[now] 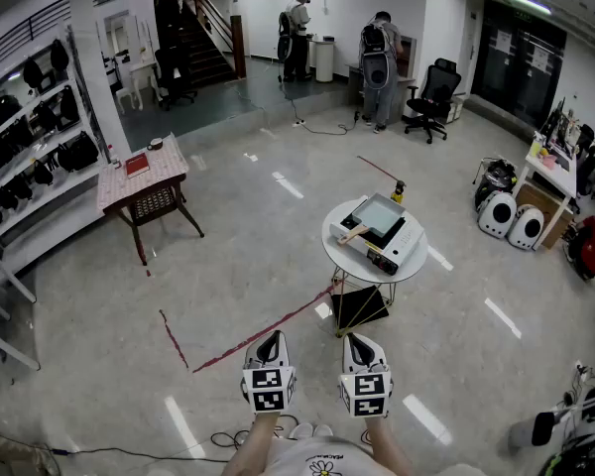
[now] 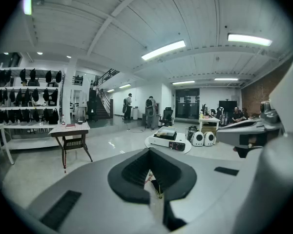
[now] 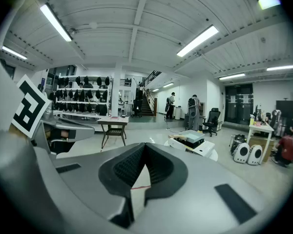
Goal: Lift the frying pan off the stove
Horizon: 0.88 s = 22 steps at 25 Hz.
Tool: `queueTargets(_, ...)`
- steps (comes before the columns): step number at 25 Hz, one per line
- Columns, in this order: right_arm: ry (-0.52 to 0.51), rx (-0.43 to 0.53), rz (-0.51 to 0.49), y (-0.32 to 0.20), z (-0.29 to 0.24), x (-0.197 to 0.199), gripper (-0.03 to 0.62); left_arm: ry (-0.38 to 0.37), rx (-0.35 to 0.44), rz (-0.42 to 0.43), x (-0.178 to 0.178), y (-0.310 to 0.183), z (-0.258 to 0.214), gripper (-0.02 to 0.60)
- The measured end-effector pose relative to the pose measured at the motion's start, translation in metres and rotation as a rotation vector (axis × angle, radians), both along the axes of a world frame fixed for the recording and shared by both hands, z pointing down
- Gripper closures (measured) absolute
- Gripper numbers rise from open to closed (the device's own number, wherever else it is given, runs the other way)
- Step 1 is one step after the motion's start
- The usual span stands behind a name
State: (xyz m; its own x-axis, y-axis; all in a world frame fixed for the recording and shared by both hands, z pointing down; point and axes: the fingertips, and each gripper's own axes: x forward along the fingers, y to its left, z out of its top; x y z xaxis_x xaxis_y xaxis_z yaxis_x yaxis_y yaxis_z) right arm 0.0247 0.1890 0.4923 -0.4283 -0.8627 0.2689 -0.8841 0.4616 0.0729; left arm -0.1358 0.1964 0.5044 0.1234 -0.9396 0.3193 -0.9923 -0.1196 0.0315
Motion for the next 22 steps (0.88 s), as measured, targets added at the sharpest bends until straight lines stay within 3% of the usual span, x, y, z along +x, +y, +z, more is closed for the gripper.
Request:
queueTargets(12,-0.016,-0.004,0.0,-0.001,0.001,0.02,0.592,-0.002,-0.016,0.016,0.021,0.0,0.001,0.581)
queueTargets(18,-0.103,-0.031,0.007,0.004,0.009,0.038,0.592,0.005,-0.017,0.017,0.034,0.004,0.006,0.581)
queueTargets(22,-0.075,-0.062,-0.02,0.006,0.028,0.043,0.592,0.034,-0.007,-0.001,0.042,0.009,0.013,0.581)
